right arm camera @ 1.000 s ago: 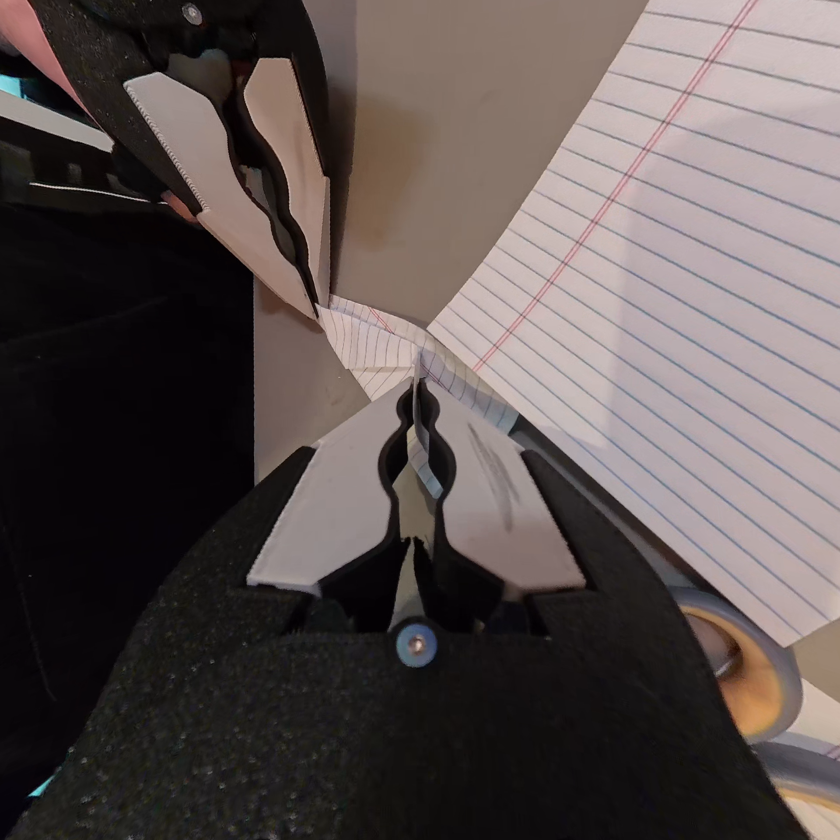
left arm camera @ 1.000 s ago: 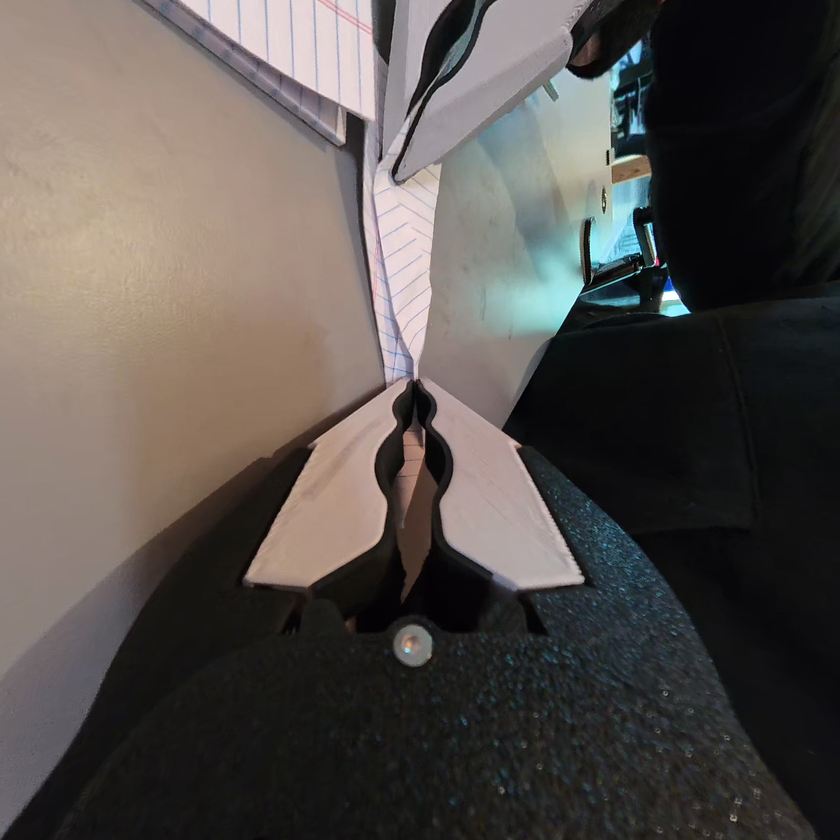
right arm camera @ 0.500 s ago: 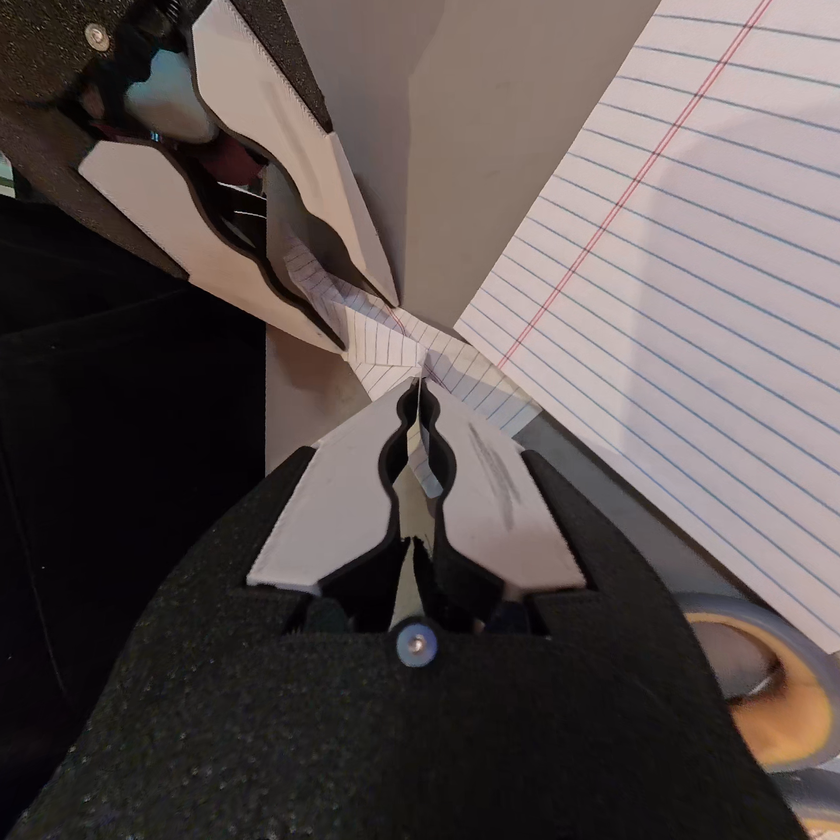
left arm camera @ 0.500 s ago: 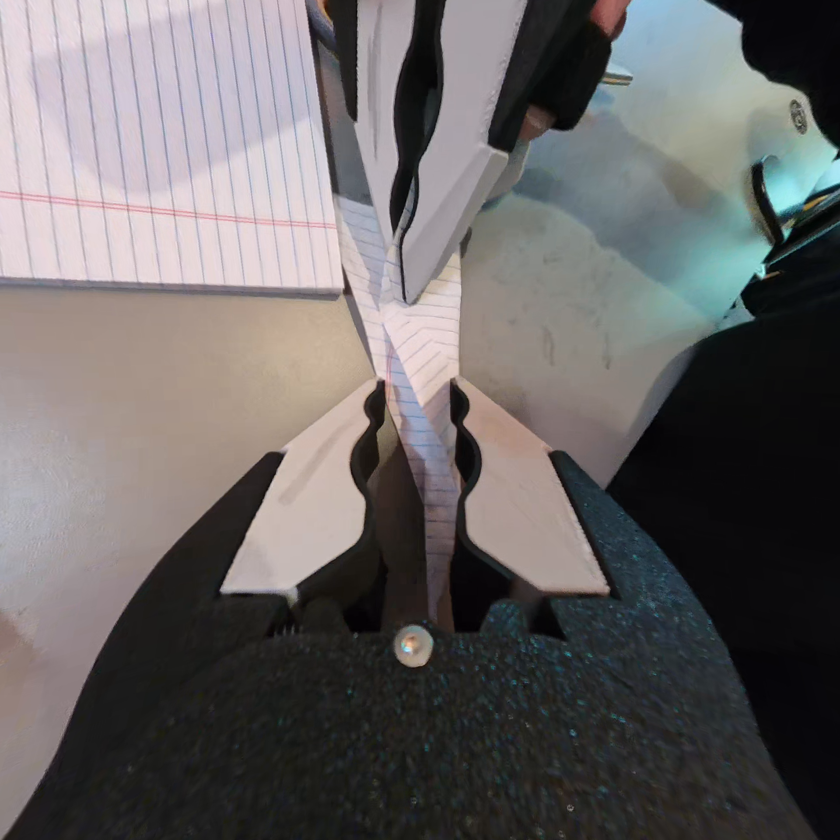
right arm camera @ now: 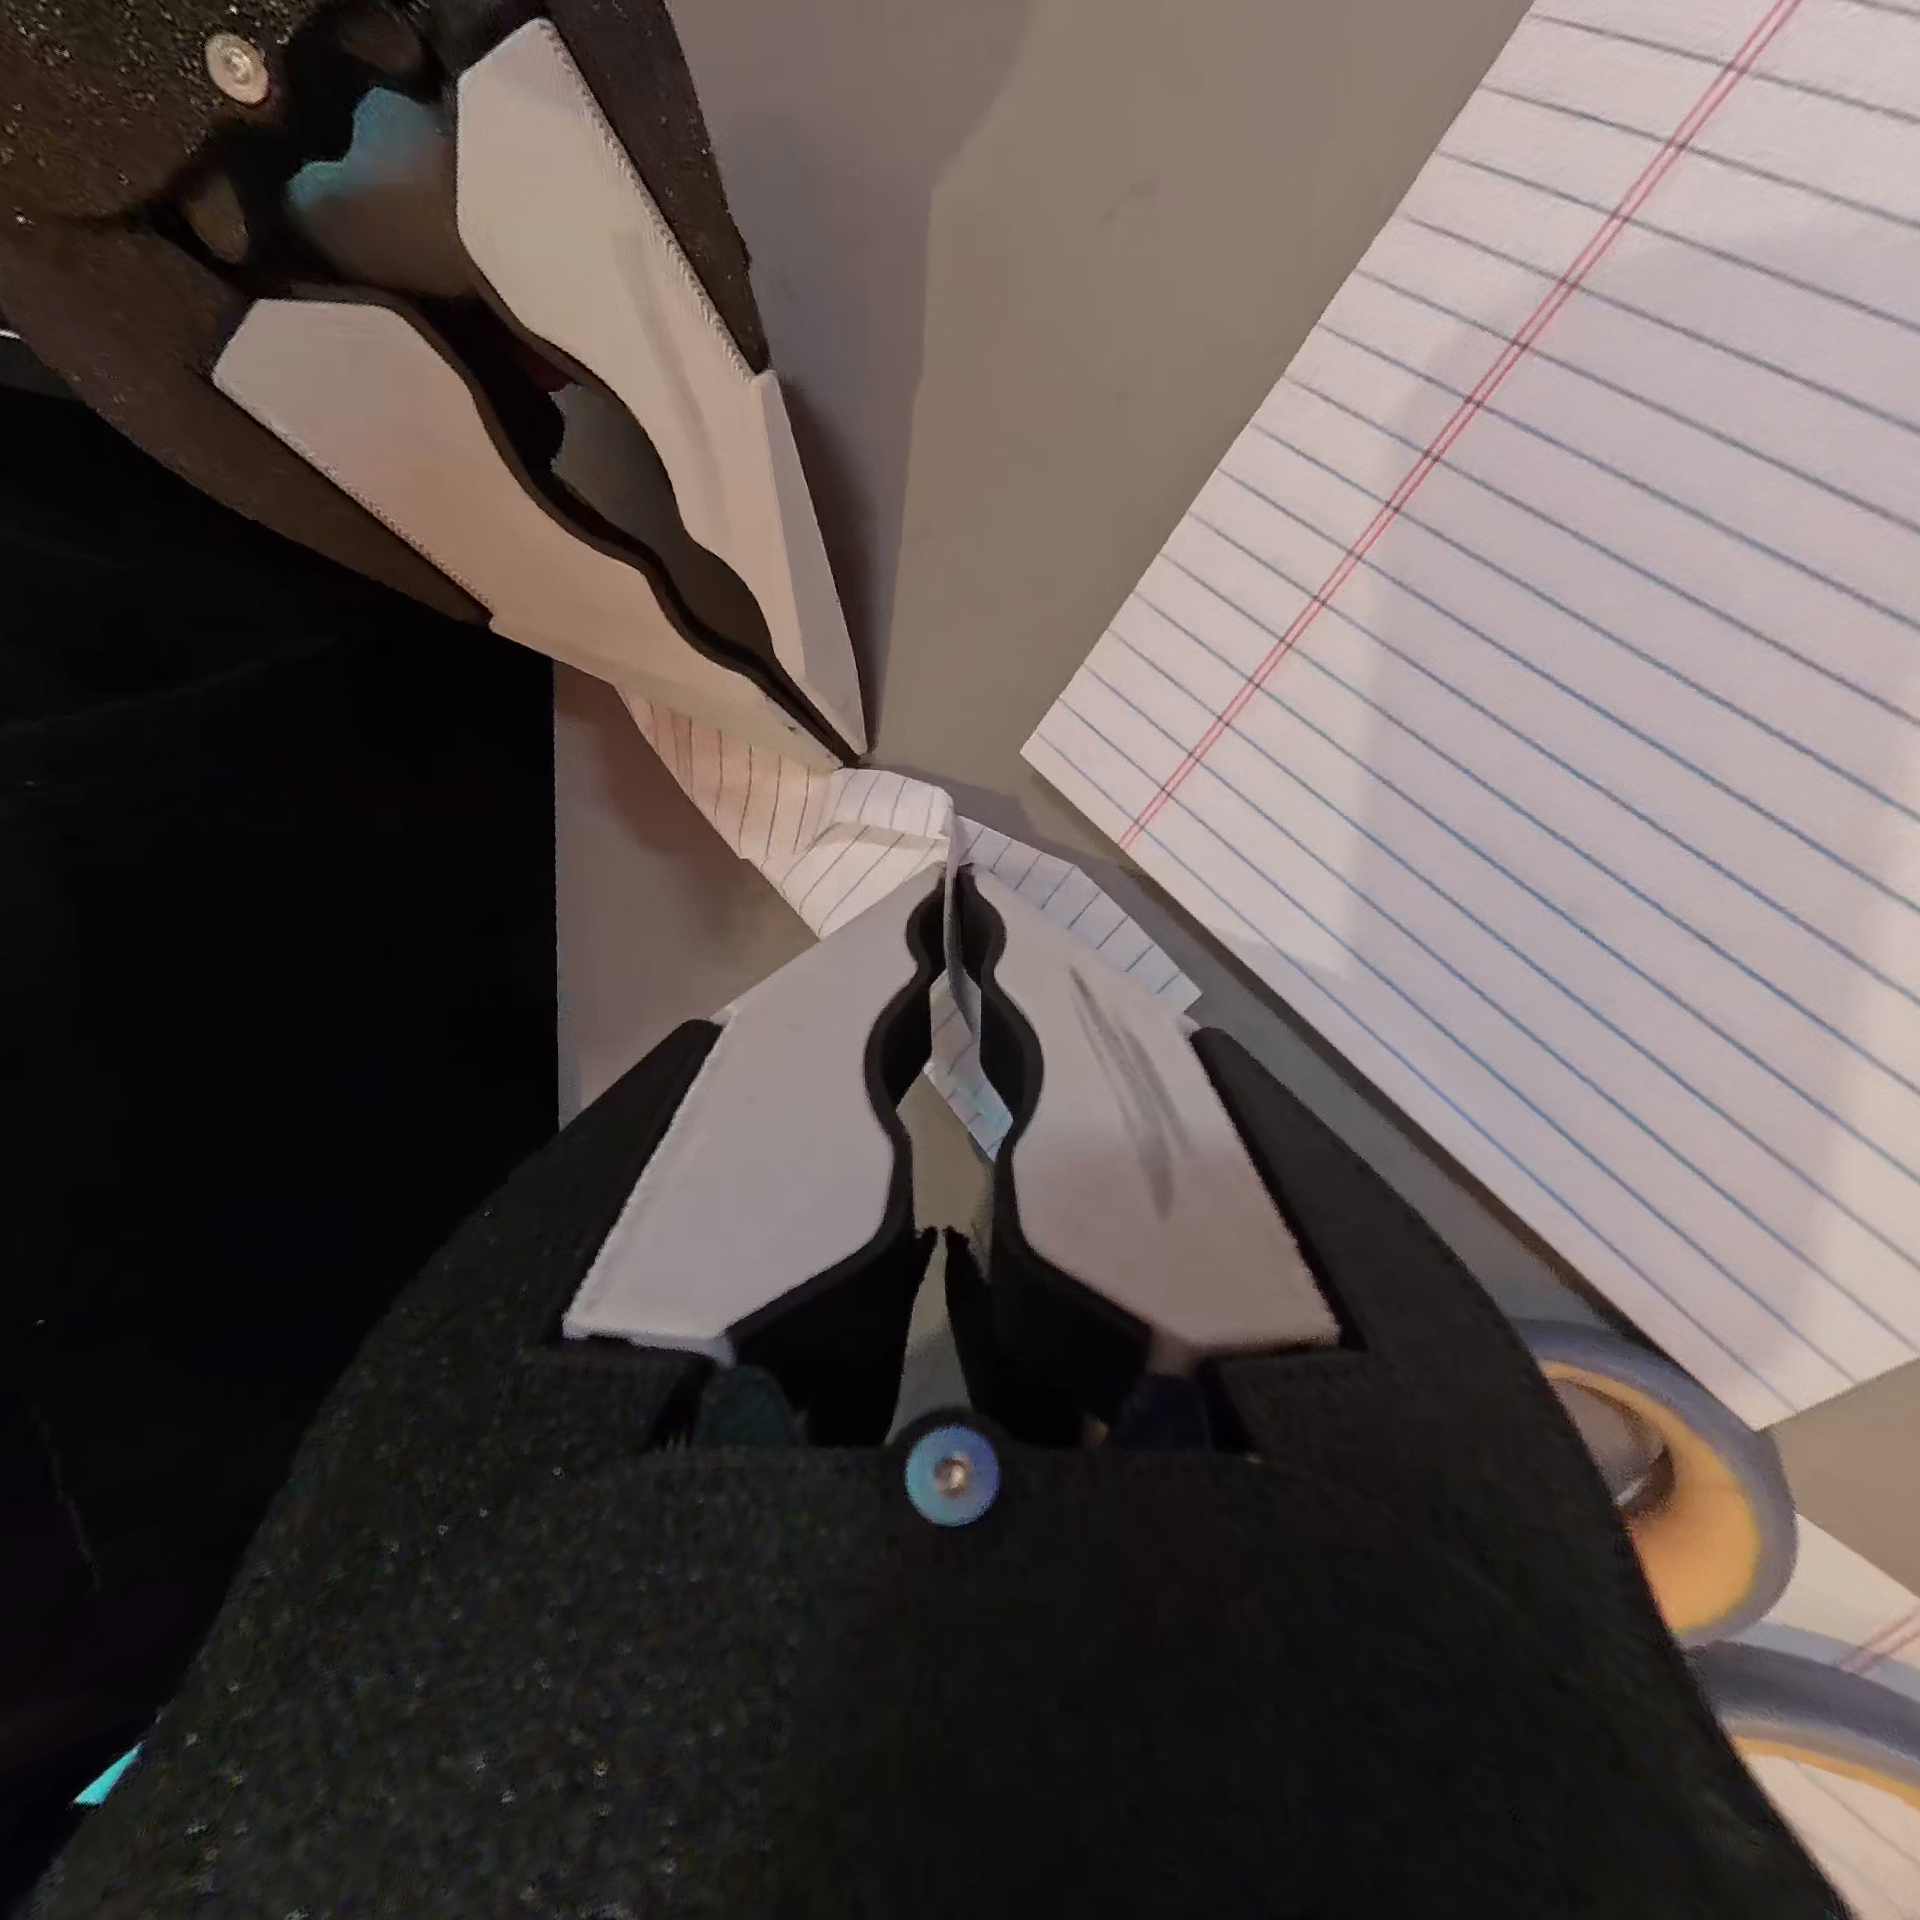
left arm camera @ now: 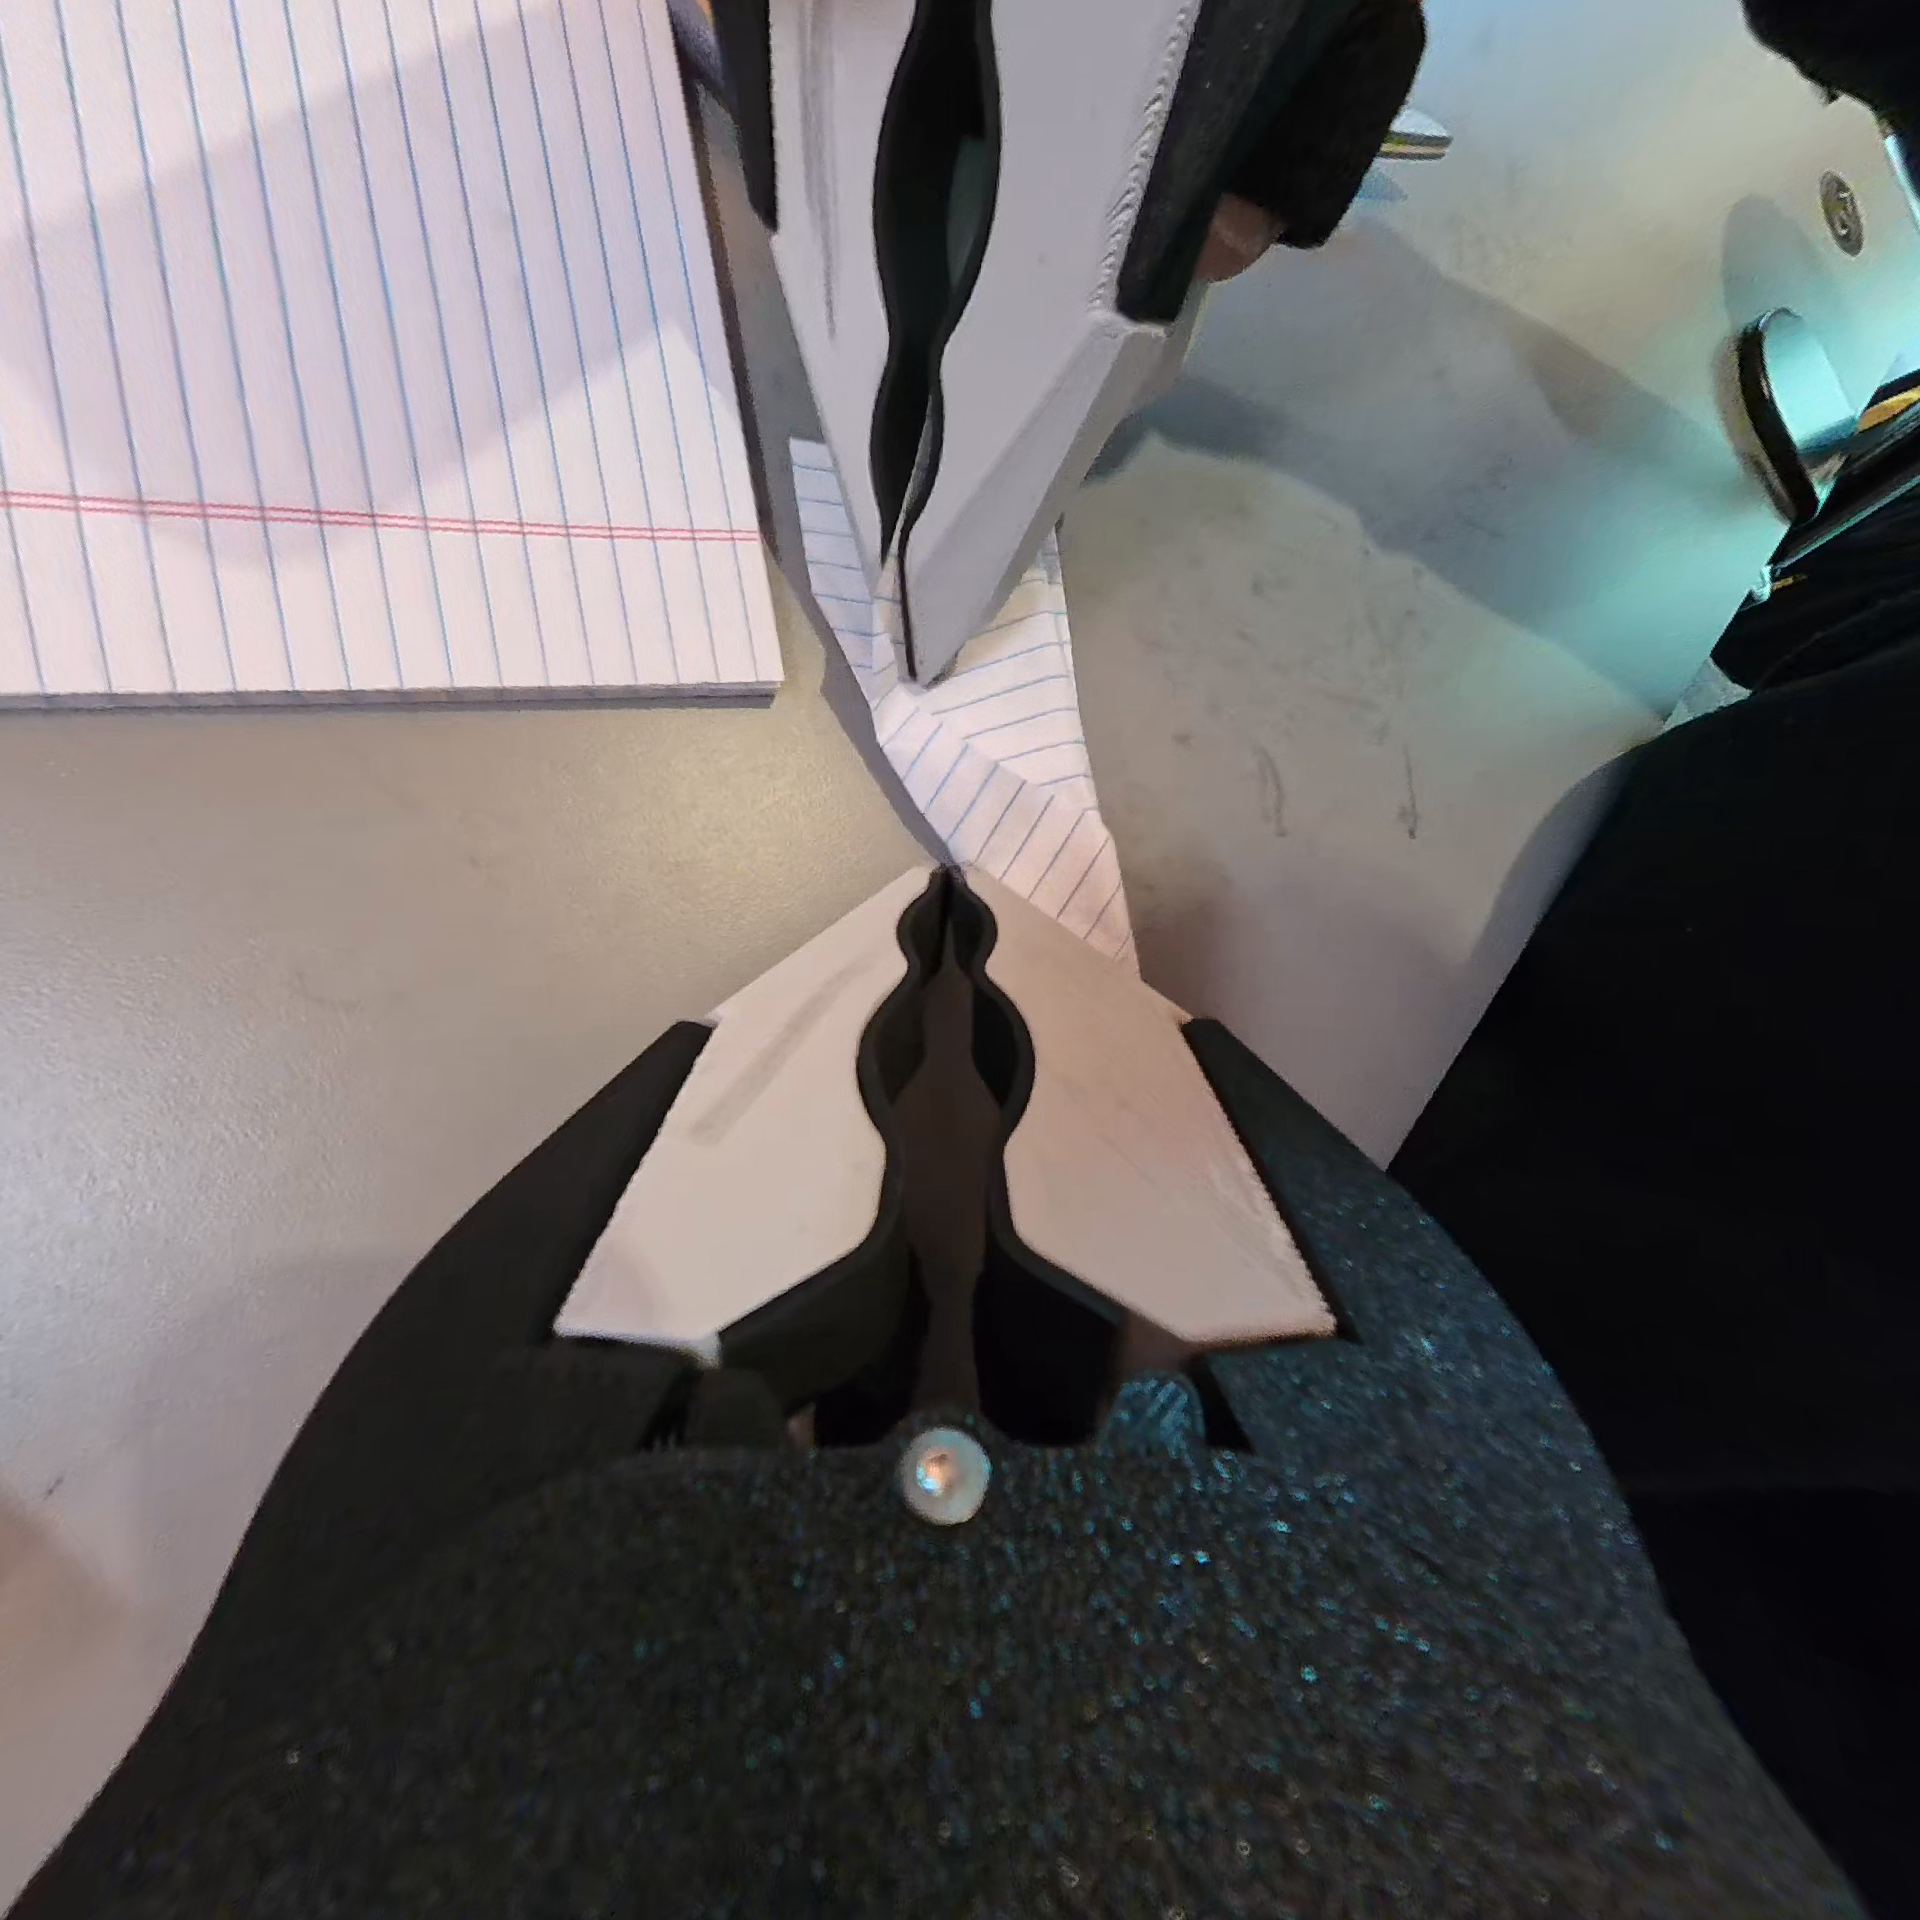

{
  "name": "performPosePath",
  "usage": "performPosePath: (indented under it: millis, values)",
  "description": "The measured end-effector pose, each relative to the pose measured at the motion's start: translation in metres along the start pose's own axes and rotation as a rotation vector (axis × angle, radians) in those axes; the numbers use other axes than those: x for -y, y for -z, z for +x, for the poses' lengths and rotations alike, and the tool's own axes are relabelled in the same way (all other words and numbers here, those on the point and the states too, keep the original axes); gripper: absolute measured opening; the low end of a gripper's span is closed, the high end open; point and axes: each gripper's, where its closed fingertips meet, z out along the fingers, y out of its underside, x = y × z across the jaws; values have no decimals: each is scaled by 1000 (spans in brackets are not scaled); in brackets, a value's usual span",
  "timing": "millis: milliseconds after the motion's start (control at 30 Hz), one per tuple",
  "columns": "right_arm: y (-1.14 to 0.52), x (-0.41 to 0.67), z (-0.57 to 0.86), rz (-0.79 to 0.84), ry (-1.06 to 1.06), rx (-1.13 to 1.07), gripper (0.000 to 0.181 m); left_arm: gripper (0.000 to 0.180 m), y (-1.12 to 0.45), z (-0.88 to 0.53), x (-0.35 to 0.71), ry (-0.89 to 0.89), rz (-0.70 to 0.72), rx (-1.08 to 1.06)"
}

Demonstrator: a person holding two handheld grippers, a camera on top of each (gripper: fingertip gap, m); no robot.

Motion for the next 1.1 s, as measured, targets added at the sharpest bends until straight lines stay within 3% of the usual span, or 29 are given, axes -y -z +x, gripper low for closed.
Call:
performPosePath:
  millis: [200,333,500,1100]
  values:
    - [0,-1,0,11,18,-3,0,5,2,-1,2,1,6,11]
    - [0,-1,0,40,26,-11,0,9,12,10,19,-15,83,-18]
    - [0,-3,-1,55,43,-16,0,7,1,17,5,-135,10,42]
    - [9,-17,-7,108,9,-43,5,1,-16,27,-2,-368,-1,180]
